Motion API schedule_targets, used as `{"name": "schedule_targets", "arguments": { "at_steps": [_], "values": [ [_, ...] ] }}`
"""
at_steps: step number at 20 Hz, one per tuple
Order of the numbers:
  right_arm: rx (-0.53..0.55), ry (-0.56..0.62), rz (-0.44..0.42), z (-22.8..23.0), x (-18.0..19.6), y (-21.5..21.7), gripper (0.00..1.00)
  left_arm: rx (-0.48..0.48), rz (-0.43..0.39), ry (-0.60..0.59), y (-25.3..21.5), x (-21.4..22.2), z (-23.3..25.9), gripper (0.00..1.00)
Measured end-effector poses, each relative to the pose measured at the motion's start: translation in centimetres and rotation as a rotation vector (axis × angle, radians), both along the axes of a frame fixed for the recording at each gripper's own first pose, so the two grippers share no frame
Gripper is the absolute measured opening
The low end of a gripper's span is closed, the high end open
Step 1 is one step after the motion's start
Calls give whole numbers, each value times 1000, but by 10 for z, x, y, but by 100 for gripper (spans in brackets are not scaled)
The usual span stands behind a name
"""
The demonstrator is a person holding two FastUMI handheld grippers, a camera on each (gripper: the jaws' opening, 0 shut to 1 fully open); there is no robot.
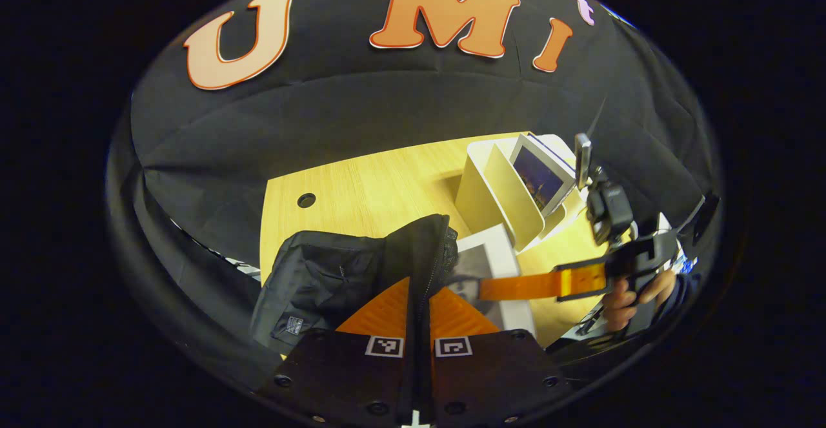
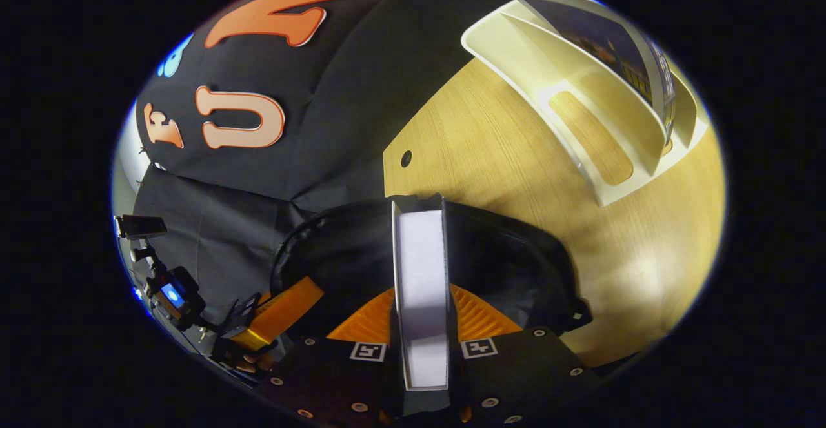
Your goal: Open the schoolbag, grab two books from the bookshelf and put them into the schoolbag.
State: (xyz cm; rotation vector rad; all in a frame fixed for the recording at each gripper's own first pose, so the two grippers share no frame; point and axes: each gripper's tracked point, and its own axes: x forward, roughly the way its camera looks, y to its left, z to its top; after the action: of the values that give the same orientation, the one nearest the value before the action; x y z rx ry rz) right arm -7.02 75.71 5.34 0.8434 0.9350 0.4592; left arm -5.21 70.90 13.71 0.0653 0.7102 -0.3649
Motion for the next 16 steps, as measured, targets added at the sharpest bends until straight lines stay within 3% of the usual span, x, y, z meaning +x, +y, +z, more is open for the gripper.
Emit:
{"name": "schedule_targets", "arguments": {
  "at_steps": [6,10,11,12,13,14,15,16],
  "values": [
    [-3,-27,-11,-38,-1,35,27,-36,-19,3,-10,-12,-2,4],
    [2,23,11,-51,-2,51,30,-46,-5,-3,-9,-12,-3,4],
    [-18,56,49,-57,-9,53,33,-48,2,-4,-7,-13,-3,4],
    [-61,85,94,-62,-19,50,46,-44,3,-5,-6,-13,-4,4],
    [-111,94,126,-66,-26,43,24,-39,7,-10,-5,-14,-6,4],
    [-149,88,145,-65,-29,37,46,-35,6,-12,-5,-13,-6,4],
    [-187,84,159,-64,-32,29,41,-29,7,-13,-5,-14,-7,4],
    [-225,81,174,-63,-34,19,67,-26,9,-14,-5,-14,-8,4]
  ]
}}
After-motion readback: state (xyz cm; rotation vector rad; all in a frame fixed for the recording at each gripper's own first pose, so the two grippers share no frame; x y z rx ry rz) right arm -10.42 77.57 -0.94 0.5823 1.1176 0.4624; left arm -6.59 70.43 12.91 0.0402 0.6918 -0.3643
